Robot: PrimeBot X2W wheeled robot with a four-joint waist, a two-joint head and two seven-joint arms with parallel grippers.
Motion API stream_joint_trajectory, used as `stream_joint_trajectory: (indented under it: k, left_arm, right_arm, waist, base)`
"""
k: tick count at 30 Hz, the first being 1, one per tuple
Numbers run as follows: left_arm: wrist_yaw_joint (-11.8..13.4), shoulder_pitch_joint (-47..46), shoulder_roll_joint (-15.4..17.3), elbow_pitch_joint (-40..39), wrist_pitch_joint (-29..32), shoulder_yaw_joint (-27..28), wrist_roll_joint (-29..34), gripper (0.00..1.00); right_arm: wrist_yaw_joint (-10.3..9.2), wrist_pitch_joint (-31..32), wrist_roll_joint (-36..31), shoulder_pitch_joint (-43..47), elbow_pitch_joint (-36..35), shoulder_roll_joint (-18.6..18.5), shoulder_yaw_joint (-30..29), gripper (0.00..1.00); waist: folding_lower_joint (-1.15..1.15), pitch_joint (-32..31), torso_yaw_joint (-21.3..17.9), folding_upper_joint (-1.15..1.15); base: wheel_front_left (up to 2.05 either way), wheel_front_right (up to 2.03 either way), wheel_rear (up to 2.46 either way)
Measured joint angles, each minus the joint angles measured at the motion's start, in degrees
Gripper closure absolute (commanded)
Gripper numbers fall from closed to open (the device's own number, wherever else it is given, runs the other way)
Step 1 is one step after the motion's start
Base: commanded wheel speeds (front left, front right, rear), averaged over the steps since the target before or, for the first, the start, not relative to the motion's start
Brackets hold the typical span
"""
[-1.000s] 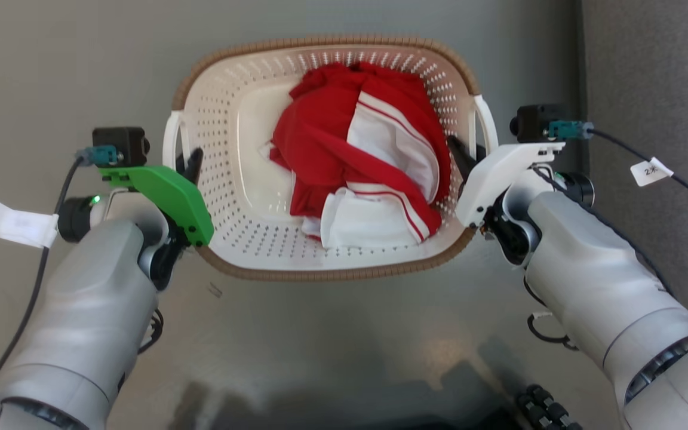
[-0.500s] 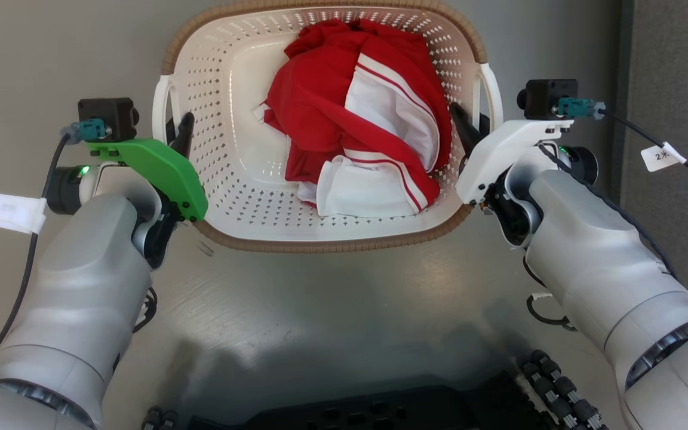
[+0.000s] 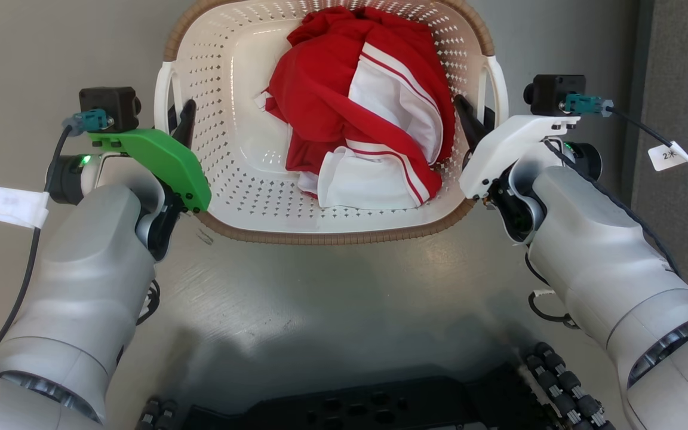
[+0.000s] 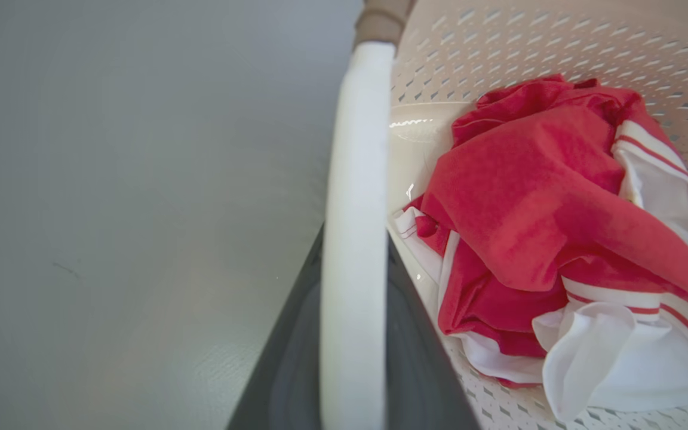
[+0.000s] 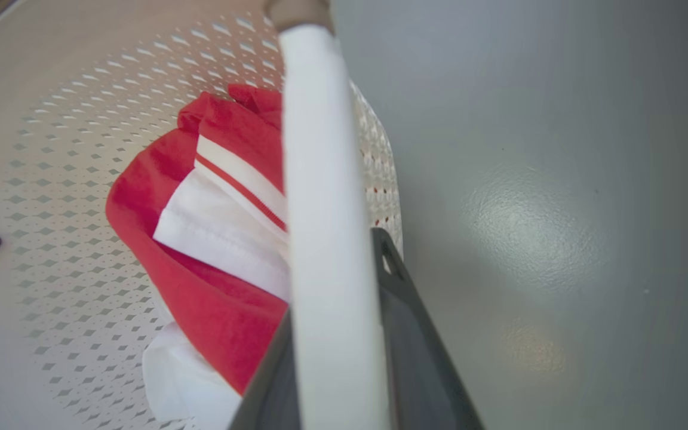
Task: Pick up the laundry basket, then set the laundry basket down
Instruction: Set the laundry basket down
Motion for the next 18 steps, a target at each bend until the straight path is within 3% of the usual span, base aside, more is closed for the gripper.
stream_joint_trajectory:
  k: [3, 4, 5, 6, 7, 8, 18]
  left_arm:
    - [0.0, 0.0, -0.07, 0.15, -0.03, -0.11, 0.0, 1.0]
    - [0.0, 0.0, -0.1, 0.22, -0.05, -0.14, 0.0, 1.0]
    - [0.0, 0.0, -0.12, 0.31, -0.07, -0.15, 0.0, 1.0]
    - [0.0, -0.01, -0.14, 0.41, -0.1, -0.16, 0.0, 0.8]
    - [0.01, -0.04, -0.1, 0.68, -0.59, -0.16, 0.0, 0.46]
    - [0.02, -0.13, 0.1, 1.0, -0.6, -0.13, 0.0, 0.0]
    - [0.08, -0.14, 1.11, 1.49, -0.68, -0.74, -0.1, 0.0]
  right_arm:
    - [0.02, 0.0, 0.38, -0.02, 0.08, -0.01, 0.03, 1.0]
    - [0.03, 0.0, 0.38, -0.02, 0.08, -0.01, 0.05, 0.89]
    - [0.04, 0.0, 0.38, -0.02, 0.11, -0.01, 0.1, 0.68]
    - [0.08, 0.0, 0.41, -0.02, 0.14, -0.01, 0.13, 0.58]
    - [0.71, 0.0, 0.48, -0.02, 0.18, -0.13, 0.16, 0.0]
    - [1.12, -0.01, 0.48, -0.04, 0.19, -0.41, 0.23, 0.0]
    - [1.13, -0.48, 0.98, -0.21, 0.91, -0.77, 0.58, 0.0]
  waist:
    - [0.0, 0.33, 0.04, 0.0]
    - [0.0, 0.42, 0.05, 0.0]
    - [0.0, 0.5, 0.06, 0.0]
    - [0.0, 0.57, 0.07, 0.0]
    - [0.0, 0.64, 0.08, 0.0]
    - [0.0, 0.68, 0.09, 0.0]
    - [0.0, 0.58, -0.01, 0.0]
  base:
    - [0.0, 0.0, 0.0]
    - [0.0, 0.0, 0.0]
    - [0.0, 0.0, 0.0]
    - [0.0, 0.0, 0.0]
    - [0.0, 0.0, 0.0]
    - [0.0, 0.0, 0.0]
    - [0.0, 0.0, 0.0]
